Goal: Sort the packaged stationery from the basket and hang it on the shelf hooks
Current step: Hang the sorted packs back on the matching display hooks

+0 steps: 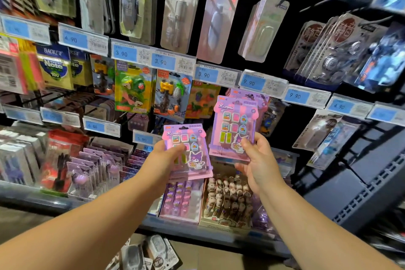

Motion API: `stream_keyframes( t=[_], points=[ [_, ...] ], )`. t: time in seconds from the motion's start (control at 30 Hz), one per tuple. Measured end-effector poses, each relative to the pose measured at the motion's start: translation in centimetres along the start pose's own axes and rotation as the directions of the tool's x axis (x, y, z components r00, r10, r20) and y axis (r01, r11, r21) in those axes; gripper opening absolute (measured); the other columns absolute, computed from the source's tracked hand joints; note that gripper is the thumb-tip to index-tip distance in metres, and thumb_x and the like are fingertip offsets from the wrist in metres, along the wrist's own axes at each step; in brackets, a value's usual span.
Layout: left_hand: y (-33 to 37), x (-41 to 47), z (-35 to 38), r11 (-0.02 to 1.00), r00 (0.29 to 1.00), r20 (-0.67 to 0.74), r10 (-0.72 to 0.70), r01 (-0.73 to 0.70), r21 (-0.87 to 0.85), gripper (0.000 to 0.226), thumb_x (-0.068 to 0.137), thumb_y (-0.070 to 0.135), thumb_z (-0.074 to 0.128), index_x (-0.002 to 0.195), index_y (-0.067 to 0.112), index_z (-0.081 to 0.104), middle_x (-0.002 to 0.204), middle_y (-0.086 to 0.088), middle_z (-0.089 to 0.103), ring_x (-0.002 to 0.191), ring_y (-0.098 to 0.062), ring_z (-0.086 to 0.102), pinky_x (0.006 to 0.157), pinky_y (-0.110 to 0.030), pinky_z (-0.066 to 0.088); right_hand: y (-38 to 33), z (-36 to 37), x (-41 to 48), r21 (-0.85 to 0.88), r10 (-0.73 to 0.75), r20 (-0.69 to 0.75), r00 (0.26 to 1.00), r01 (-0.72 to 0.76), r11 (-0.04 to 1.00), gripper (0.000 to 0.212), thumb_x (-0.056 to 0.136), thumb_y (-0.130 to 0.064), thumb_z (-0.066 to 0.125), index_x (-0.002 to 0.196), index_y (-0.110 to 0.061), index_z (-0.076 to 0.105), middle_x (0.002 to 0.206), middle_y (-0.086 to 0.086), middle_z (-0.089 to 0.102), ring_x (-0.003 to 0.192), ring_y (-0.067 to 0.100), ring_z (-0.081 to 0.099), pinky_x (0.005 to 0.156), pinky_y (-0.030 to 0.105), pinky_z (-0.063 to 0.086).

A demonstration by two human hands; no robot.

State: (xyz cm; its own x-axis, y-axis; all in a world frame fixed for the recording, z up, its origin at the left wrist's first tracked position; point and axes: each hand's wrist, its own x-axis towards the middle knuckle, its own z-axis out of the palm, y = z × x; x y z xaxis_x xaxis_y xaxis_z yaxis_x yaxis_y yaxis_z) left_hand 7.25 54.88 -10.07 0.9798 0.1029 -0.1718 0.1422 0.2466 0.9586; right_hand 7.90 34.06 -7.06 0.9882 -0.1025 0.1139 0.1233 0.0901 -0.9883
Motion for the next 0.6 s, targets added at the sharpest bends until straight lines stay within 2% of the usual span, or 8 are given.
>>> stream_keyframes(
  t=[0.03,0.1,0.27,0.37,0.5,0.6],
  points=[
    [0.0,0.0,0.1,1.000,1.000,0.005,0.005,-0.005,-0.007,0.023,0.093,0.024,0.062,0.114,0.017,0.055,0.099,-0.005,0.064,0.077,-0.024,0.066,0.060,-0.035,0.053,-0.2,-0.3,0.2,0.006,-0.025,-0.023,0.999,0.025,1.000,0.023,0.100,-0.017,0.049,0.123,-0.021,0.049,0.115,-0.001,0.064,0.085,0.012,0.067,0.051,0.023,0.049],
    [0.2,0.0,0.3,1.000,1.000,0.005,0.016,-0.016,-0.011,0.022,0.093,0.022,0.061,0.114,0.017,0.055,0.100,-0.005,0.065,0.078,-0.025,0.066,0.059,-0.031,0.051,-0.5,-0.7,0.6,0.031,-0.050,-0.067,0.997,0.052,0.998,0.028,0.099,-0.016,0.050,0.127,-0.018,0.048,0.117,0.002,0.063,0.090,0.016,0.068,0.051,0.024,0.052],
    [0.3,-0.4,0.7,1.000,1.000,0.006,0.013,-0.013,-0.006,0.019,0.093,0.019,0.062,0.110,0.018,0.054,0.106,-0.008,0.066,0.096,-0.036,0.067,0.085,-0.052,0.056,-0.9,-1.2,1.6,0.069,-0.051,-0.142,0.988,0.061,0.996,0.032,0.099,-0.015,0.051,0.131,-0.013,0.048,0.122,0.007,0.062,0.090,0.017,0.067,0.054,0.023,0.052],
    [0.3,-0.5,0.7,1.000,1.000,0.013,0.012,-0.012,0.005,0.025,0.092,0.019,0.063,0.115,0.016,0.053,0.108,-0.010,0.065,0.099,-0.039,0.067,0.087,-0.059,0.054,-1.0,-1.2,2.1,0.081,-0.051,-0.162,0.985,0.065,0.995,0.030,0.099,-0.016,0.051,0.129,-0.014,0.050,0.125,0.009,0.062,0.093,0.020,0.067,0.056,0.024,0.052],
    [0.0,-0.5,0.6,0.999,0.998,0.031,0.046,-0.047,0.014,0.031,0.091,0.024,0.065,0.118,0.019,0.053,0.113,-0.009,0.067,0.102,-0.037,0.066,0.091,-0.061,0.051,-0.9,-0.9,2.9,0.061,-0.037,-0.199,0.979,0.050,0.997,0.029,0.099,-0.018,0.052,0.127,-0.014,0.051,0.125,0.009,0.062,0.096,0.022,0.066,0.057,0.025,0.053],
    [-0.1,-0.3,0.6,0.998,0.996,0.054,0.065,-0.065,-0.009,0.026,0.091,0.023,0.065,0.114,0.021,0.054,0.110,-0.006,0.069,0.100,-0.035,0.067,0.088,-0.058,0.052,-0.7,-0.9,3.4,0.039,-0.029,-0.266,0.964,0.041,0.998,0.026,0.097,-0.020,0.057,0.122,-0.014,0.052,0.122,0.009,0.061,0.089,0.018,0.067,0.055,0.023,0.052]
  ],
)
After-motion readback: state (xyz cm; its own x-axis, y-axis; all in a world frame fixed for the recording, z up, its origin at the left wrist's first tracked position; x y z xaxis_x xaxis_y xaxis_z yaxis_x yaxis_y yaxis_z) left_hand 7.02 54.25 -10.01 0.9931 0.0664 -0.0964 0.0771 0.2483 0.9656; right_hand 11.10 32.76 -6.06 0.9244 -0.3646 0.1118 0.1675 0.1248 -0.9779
